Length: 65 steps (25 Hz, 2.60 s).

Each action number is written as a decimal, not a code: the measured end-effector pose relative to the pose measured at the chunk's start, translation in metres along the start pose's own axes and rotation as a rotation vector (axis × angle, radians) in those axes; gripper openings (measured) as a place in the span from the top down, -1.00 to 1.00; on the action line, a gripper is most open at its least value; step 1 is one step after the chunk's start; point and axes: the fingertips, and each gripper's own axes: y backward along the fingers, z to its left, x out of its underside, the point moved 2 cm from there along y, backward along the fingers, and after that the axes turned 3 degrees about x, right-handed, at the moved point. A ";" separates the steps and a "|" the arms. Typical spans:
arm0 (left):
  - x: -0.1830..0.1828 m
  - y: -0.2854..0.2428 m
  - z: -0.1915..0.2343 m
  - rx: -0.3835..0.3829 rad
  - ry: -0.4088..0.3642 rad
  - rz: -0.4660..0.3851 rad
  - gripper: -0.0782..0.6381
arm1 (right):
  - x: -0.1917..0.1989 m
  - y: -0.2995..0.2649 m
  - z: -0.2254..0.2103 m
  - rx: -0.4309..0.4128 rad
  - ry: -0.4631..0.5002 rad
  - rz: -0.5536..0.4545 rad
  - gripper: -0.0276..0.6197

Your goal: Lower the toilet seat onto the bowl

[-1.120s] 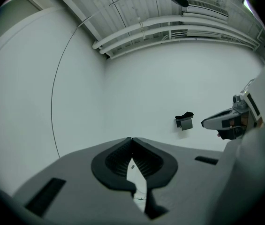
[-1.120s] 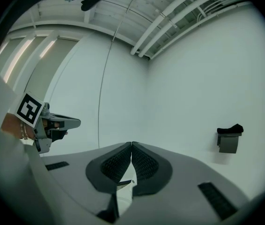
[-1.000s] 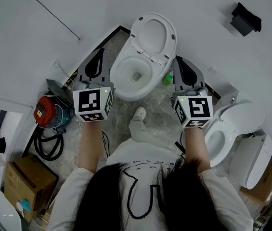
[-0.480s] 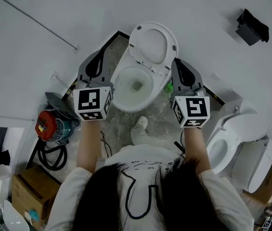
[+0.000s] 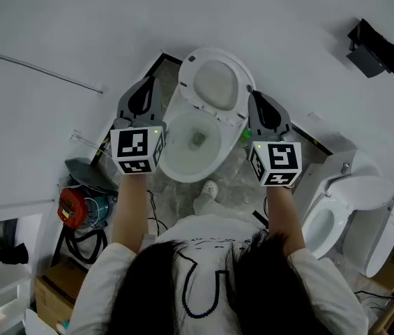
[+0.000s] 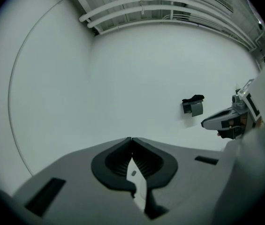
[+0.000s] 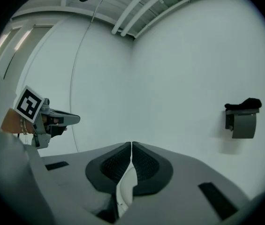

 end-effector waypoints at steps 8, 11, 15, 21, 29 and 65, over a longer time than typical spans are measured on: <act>0.016 -0.085 0.004 0.077 0.017 0.043 0.75 | 0.024 -0.063 -0.038 0.038 -0.021 0.071 0.82; 0.022 -0.107 0.006 0.102 0.016 0.058 0.75 | 0.034 -0.079 -0.044 0.048 -0.034 0.096 0.82; 0.033 -0.134 0.003 0.130 0.013 0.085 0.75 | 0.049 -0.094 -0.053 0.021 -0.108 0.123 0.82; 0.055 -0.166 0.005 0.181 0.002 0.156 0.75 | 0.068 -0.110 -0.065 0.061 -0.093 0.179 0.82; 0.083 -0.200 0.003 0.304 -0.023 0.219 0.67 | 0.083 -0.125 -0.068 0.135 -0.105 0.226 0.81; 0.226 -0.304 -0.012 0.676 -0.408 0.463 0.50 | 0.204 -0.183 -0.086 0.258 0.060 0.579 0.60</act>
